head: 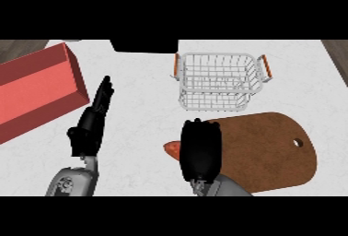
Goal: Pick the sweet potato from the cutting board and place it in the tiered basket
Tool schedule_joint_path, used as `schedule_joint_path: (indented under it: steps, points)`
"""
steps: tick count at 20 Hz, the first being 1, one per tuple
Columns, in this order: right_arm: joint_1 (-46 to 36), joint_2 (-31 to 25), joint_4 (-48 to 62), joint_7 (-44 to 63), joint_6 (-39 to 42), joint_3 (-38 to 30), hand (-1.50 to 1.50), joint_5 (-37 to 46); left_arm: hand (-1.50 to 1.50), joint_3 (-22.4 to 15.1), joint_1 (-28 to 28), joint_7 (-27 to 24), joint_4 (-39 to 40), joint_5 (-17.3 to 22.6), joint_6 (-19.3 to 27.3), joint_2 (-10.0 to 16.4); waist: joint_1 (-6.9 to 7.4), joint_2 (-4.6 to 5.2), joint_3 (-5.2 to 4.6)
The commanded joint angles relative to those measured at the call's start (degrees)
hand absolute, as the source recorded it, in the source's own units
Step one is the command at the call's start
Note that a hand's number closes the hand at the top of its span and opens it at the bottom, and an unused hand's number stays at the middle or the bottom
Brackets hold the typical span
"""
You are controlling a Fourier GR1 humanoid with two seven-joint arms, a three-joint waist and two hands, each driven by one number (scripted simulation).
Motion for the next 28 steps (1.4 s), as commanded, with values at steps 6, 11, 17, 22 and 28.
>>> schedule_joint_path:
  steps: [6,11,17,22,28]
  points:
    - [-17.25,1.02,-10.19,18.38,10.1,-5.06,1.5,-5.16,0.0,-0.5,0.93,0.86,-0.85,-0.79,0.61,-0.24,-0.88,-0.54,0.0]
    - [-22.29,1.02,-11.32,18.94,14.49,-10.6,1.5,-7.1,0.0,0.39,0.7,0.49,-0.71,-0.42,1.08,-0.29,-1.77,-0.61,-0.03]
    - [-30.72,1.02,-9.01,20.47,6.48,-18.57,1.5,-15.14,0.0,-0.59,0.11,-0.35,1.33,-0.68,0.7,-1.04,-0.76,-0.11,-0.01]
    - [-38.0,1.03,-0.77,20.43,6.52,-21.51,1.5,-16.56,0.0,-0.26,0.87,0.58,0.31,-0.38,0.5,-0.69,-0.58,-0.01,0.01]
    - [-39.23,1.04,7.78,14.38,4.82,-25.09,1.5,-10.53,0.0,-0.52,4.45,-2.27,-1.25,-0.83,0.63,-0.16,-1.22,0.08,0.1]
